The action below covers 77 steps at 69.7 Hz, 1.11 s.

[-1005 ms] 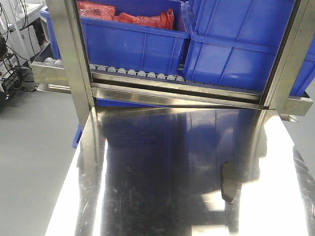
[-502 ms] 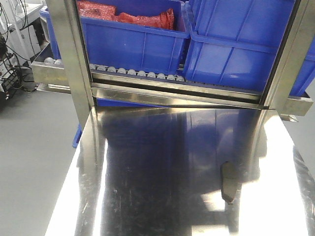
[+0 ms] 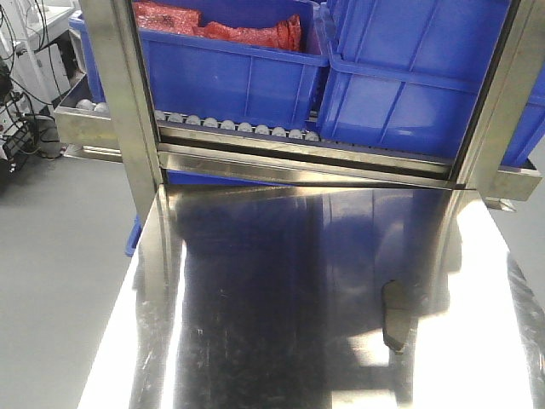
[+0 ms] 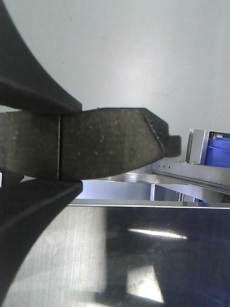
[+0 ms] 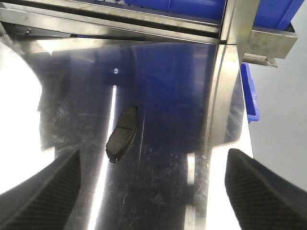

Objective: Move and align brake pads A on conveyor

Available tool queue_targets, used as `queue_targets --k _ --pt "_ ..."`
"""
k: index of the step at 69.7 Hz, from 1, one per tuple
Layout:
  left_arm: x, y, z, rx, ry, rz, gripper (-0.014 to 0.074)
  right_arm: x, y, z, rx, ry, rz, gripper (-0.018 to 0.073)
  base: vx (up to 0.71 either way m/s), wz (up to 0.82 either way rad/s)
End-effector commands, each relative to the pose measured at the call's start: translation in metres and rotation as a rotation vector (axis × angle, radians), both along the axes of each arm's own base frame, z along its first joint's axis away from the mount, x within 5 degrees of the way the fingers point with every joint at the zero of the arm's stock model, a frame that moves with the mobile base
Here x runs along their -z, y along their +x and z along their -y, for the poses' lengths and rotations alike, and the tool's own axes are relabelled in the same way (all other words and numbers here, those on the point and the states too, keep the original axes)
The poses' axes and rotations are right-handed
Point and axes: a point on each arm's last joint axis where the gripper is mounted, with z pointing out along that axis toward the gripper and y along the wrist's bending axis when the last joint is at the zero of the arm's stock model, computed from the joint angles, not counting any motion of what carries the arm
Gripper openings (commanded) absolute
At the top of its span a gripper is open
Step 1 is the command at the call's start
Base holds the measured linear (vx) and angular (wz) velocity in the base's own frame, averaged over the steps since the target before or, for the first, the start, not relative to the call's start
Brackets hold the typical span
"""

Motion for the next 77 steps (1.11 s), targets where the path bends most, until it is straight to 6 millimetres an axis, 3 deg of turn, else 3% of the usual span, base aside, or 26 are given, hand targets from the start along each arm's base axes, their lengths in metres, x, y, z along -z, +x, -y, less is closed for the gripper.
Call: queue_targets --k 1,70,77 --pt "-0.0120 0.0036 0.0001 0.006 -0.008 0.090 -0.0006 -0.0130 0.0030 0.0004 0.004 -0.002 0.084 0.0578 0.00 0.00" --pt "-0.0120 0.0036 0.0001 0.006 -0.008 0.090 -0.0006 -0.0180 0.0050 -0.0006 0.011 0.038 0.139 0.0578 0.00 0.00" --pt "-0.0120 0.0036 0.0001 0.006 -0.008 0.090 -0.0006 -0.0157 0.0118 -0.0009 0.018 0.057 0.104 0.0578 0.00 0.00"
